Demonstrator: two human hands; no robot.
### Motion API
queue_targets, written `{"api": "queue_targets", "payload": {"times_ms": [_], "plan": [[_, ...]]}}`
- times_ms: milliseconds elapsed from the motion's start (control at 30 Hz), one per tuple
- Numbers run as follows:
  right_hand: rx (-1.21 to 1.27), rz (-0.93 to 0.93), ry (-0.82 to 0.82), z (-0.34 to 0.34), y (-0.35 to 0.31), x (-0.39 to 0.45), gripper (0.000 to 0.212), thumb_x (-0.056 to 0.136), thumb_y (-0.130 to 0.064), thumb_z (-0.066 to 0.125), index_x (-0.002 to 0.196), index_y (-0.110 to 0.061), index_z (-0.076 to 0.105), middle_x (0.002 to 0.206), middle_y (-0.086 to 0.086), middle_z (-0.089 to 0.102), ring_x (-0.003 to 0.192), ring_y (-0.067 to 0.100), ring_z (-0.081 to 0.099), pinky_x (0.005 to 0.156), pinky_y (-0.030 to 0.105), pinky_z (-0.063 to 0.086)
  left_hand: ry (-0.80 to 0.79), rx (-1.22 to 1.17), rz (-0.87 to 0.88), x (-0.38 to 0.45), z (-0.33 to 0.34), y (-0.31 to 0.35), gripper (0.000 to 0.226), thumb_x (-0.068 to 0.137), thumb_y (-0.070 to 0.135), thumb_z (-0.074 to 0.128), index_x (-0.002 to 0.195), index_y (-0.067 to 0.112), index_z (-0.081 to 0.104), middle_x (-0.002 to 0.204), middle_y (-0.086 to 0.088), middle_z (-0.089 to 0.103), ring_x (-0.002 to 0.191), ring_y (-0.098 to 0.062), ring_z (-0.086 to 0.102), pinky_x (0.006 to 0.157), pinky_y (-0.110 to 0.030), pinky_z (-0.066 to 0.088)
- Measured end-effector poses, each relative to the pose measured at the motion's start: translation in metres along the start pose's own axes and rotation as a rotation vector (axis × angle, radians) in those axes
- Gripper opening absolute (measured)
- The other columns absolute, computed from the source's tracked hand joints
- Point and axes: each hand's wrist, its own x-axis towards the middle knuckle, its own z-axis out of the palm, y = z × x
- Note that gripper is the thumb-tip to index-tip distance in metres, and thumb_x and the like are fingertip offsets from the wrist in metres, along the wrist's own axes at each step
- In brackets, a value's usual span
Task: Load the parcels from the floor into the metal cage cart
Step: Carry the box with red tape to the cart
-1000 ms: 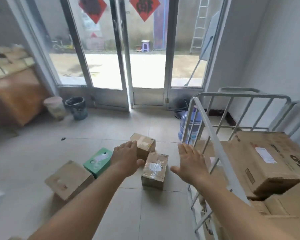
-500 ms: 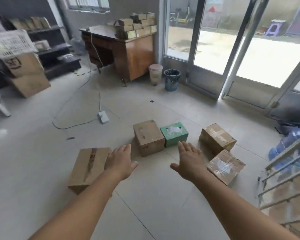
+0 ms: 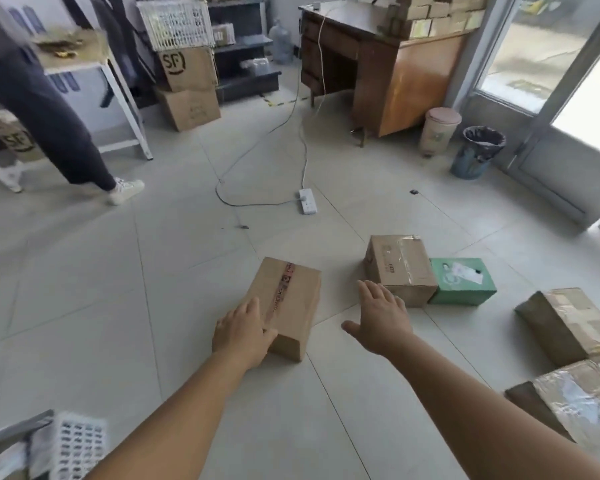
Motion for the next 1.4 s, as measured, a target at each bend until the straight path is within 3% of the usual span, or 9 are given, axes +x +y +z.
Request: {"api": "queue_targets", "payload": {"times_ms": [167, 467, 767, 1267, 1400], "plan": [[-0.031, -0.028, -0.046, 0.014, -0.031, 0.052, 0.086, 0.093, -0.05, 0.055, 0.156, -0.017, 0.007, 0.163, -0.001, 0.011, 0.151, 0.023, 0.006, 0.122, 0.043, 0.011, -0.047, -0.052, -0.103, 0.033, 0.006, -0.039, 0.076, 0.095, 0.048, 0.047, 0.153, 0.012, 0.014, 0.156, -0.006, 0.027, 0.14, -0.025, 0.03, 0.113, -0.039, 0.027], [-0.068, -0.084, -0.145, 0.037, -0.036, 0.19, 0.084, 0.092, -0.05, 0.056, 0.155, -0.018, 0.012, 0.161, 0.0, 0.018, 0.149, 0.022, 0.012, 0.119, 0.041, 0.016, -0.118, -0.14, -0.327, 0.123, 0.035, -0.063, 0.078, 0.096, 0.047, 0.046, 0.154, 0.011, 0.009, 0.156, -0.008, 0.027, 0.14, -0.026, 0.032, 0.111, -0.039, 0.031], [-0.123, -0.214, -0.334, 0.08, -0.013, 0.378, 0.085, 0.091, -0.051, 0.058, 0.154, -0.016, 0.014, 0.16, 0.002, 0.023, 0.145, 0.025, 0.025, 0.115, 0.041, 0.024, -0.174, -0.459, -0.762, 0.234, 0.101, -0.034, 0.082, 0.094, 0.046, 0.05, 0.154, 0.013, 0.004, 0.156, -0.009, 0.026, 0.139, -0.027, 0.033, 0.108, -0.04, 0.033], [-0.135, -0.252, -0.559, 0.248, -0.007, 0.55, 0.107, 0.08, -0.05, 0.073, 0.156, -0.019, 0.004, 0.16, 0.005, 0.02, 0.142, 0.031, 0.028, 0.113, 0.046, 0.029, -0.129, -0.882, -1.147, 0.358, 0.27, -0.051, 0.096, 0.089, 0.042, 0.062, 0.153, 0.006, 0.0, 0.154, -0.016, 0.03, 0.138, -0.03, 0.037, 0.104, -0.034, 0.036], [-0.127, -0.237, -0.549, 0.291, -0.006, 0.577, 0.111, 0.076, -0.049, 0.076, 0.156, -0.024, 0.004, 0.158, 0.005, 0.024, 0.139, 0.034, 0.031, 0.111, 0.05, 0.033, -0.118, -0.946, -1.185, 0.373, 0.313, -0.059, 0.085, 0.086, 0.041, 0.066, 0.147, 0.006, 0.017, 0.143, -0.013, 0.044, 0.127, -0.031, 0.048, 0.093, -0.033, 0.041]]}}
